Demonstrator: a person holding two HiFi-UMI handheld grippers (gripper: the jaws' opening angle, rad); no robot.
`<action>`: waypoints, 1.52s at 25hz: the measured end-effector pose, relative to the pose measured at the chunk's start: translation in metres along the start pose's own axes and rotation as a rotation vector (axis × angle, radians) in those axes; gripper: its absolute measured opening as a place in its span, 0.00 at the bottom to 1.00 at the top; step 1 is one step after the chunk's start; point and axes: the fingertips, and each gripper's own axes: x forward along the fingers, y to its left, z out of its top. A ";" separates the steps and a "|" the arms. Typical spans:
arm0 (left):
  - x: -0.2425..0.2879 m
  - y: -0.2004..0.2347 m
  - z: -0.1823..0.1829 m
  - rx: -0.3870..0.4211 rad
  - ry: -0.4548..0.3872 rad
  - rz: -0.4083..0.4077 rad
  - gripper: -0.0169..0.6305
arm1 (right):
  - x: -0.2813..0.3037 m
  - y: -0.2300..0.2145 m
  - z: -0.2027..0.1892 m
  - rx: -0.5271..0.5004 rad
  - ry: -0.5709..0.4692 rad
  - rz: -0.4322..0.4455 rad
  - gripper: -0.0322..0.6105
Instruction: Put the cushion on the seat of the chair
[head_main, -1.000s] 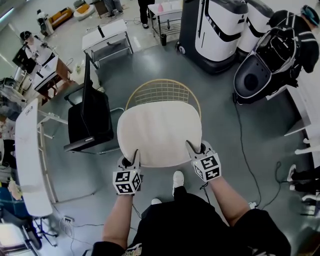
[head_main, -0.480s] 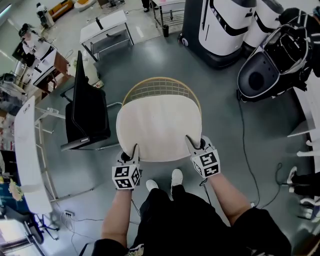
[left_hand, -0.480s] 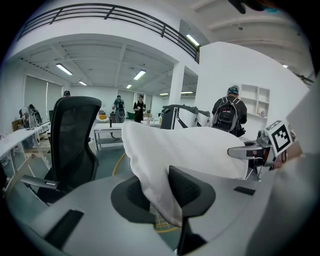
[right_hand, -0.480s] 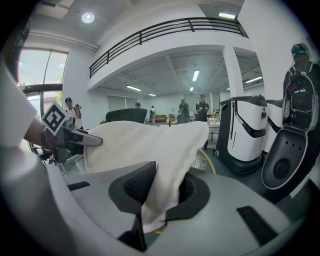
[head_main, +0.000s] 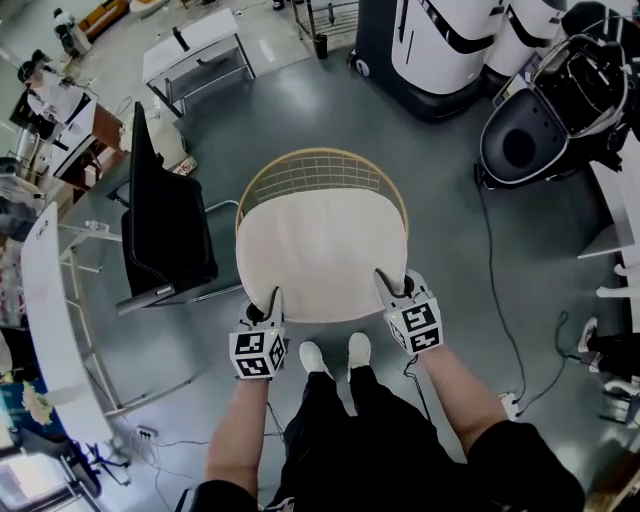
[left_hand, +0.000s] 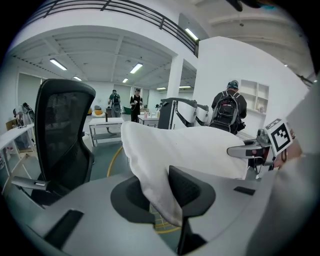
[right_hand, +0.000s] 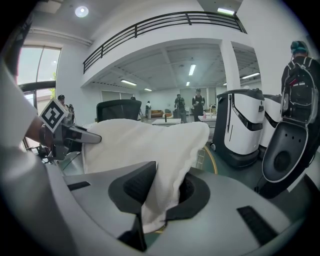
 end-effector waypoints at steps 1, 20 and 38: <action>0.006 0.003 -0.003 0.001 0.006 -0.006 0.17 | 0.005 -0.001 -0.004 0.002 0.007 -0.005 0.16; 0.130 0.063 -0.188 -0.032 0.099 -0.104 0.18 | 0.134 0.005 -0.188 0.024 0.144 -0.072 0.16; 0.212 0.093 -0.237 -0.001 0.172 -0.129 0.19 | 0.217 -0.020 -0.251 0.006 0.229 -0.144 0.17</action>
